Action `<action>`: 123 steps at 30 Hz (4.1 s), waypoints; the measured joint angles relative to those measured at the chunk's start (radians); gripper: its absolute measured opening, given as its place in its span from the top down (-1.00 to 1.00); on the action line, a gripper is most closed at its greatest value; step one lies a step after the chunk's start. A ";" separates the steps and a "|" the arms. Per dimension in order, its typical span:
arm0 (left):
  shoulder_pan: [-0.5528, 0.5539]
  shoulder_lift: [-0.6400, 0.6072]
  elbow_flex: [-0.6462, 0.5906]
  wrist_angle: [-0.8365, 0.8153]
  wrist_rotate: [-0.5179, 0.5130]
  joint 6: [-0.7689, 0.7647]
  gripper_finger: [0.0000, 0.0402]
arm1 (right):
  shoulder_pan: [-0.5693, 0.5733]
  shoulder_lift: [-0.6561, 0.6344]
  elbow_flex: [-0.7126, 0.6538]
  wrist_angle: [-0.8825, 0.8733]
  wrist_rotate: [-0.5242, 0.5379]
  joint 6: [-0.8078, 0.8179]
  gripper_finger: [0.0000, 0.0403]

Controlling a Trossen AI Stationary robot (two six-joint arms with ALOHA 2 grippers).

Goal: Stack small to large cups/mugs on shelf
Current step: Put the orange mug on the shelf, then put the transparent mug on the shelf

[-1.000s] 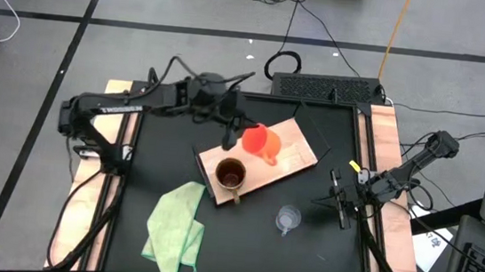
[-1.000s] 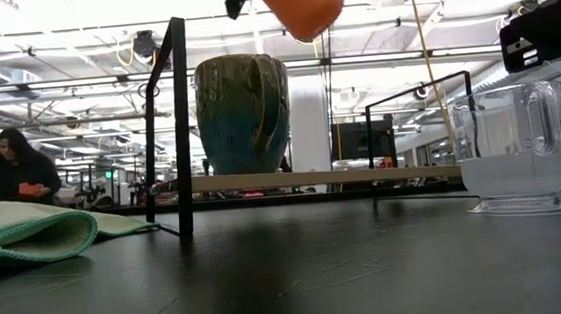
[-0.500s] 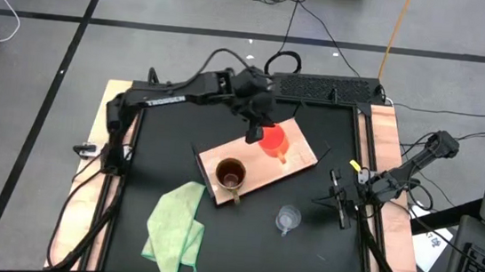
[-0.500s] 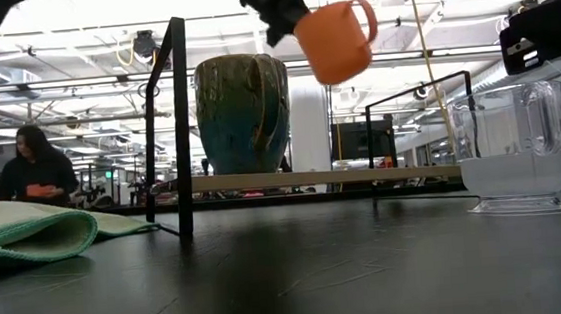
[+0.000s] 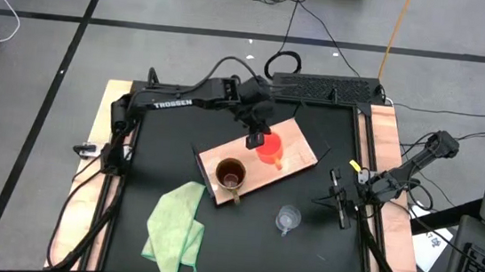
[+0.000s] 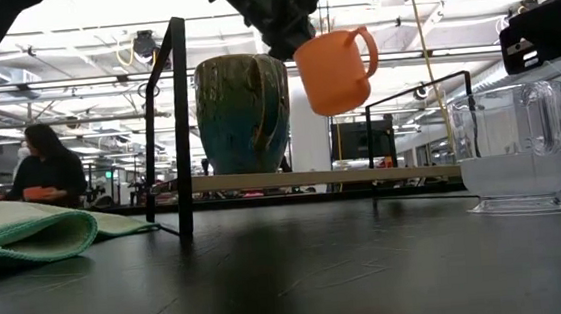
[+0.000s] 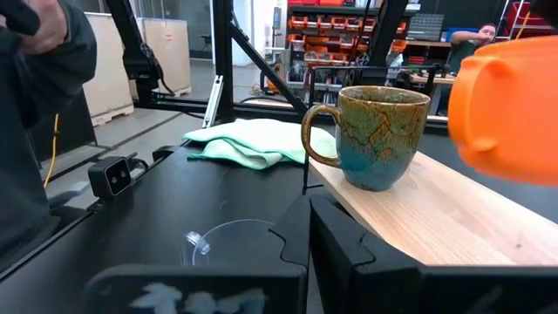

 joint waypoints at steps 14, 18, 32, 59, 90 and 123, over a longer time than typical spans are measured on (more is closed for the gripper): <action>-0.033 0.000 -0.105 0.014 -0.104 -0.004 0.99 | 0.000 0.000 -0.001 -0.005 0.000 -0.007 1.00; -0.040 0.000 -0.106 -0.001 -0.115 -0.003 0.99 | 0.000 0.000 -0.002 -0.005 0.000 -0.006 1.00; -0.054 0.000 -0.106 -0.016 -0.124 -0.008 0.99 | 0.000 0.000 -0.002 -0.005 0.000 -0.007 1.00; -0.063 0.068 -0.107 -0.035 -0.122 -0.015 0.99 | 0.000 0.001 -0.002 -0.006 0.000 -0.007 1.00; -0.065 0.074 -0.105 -0.027 -0.124 0.016 0.90 | 0.000 0.001 -0.002 -0.014 0.000 -0.003 1.00; -0.085 -0.102 -0.105 -0.166 -0.260 0.122 0.53 | 0.000 0.000 -0.002 -0.018 0.000 0.002 1.00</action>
